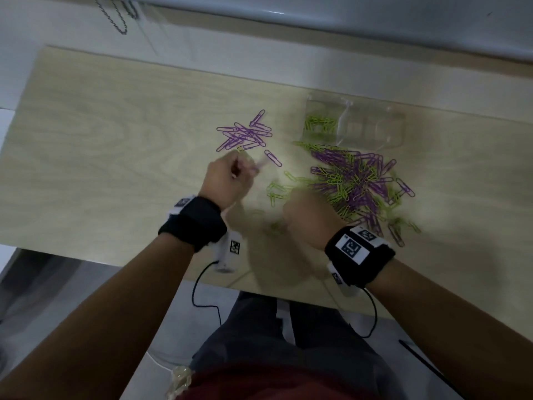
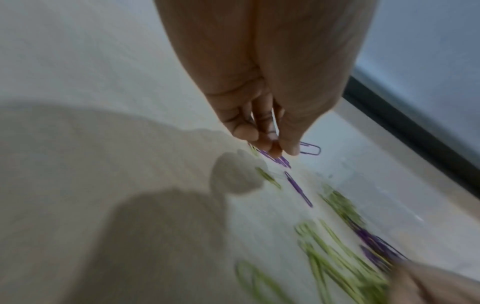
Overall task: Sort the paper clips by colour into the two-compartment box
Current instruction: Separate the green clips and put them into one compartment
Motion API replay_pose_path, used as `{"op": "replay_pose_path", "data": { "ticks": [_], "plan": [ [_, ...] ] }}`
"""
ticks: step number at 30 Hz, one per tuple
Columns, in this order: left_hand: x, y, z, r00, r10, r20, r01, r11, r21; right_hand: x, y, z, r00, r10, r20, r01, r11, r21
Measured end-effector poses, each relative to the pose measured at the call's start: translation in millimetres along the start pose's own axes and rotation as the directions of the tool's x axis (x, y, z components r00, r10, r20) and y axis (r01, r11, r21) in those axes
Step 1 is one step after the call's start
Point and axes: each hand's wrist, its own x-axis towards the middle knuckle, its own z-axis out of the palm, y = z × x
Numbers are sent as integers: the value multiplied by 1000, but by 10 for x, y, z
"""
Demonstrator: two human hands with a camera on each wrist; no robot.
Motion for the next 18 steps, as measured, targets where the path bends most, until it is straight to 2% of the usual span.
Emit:
{"op": "replay_pose_path", "data": {
  "ticks": [3, 6, 9, 11, 13, 16, 18],
  "plan": [
    [284, -1, -61, 996, -18, -92, 32, 986, 164, 37, 18, -79, 1000, -7, 3, 6, 995, 96],
    [390, -114, -71, 993, 100, -68, -64, 913, 403, 113, 25, -233, 998, 56, -6, -52, 956, 288],
    [325, -172, -24, 986, 160, -42, -113, 837, 536, 303, 48, -461, 981, 174, -83, -129, 911, 391],
    [263, -186, -3, 975, 217, -57, -148, 813, 564, 489, 46, -628, 960, 227, -166, -159, 924, 349],
    [209, -166, -5, 971, 219, -95, -133, 828, 545, 656, 35, -728, 943, 240, -229, -192, 958, 214],
    [216, -178, -10, 970, 192, -151, -96, 867, 489, 818, -21, -711, 957, 210, -200, -209, 978, 25],
    [258, -214, -12, 960, 225, -169, -103, 840, 532, 890, -106, -614, 977, 146, -157, -152, 988, -22]
  ]
}}
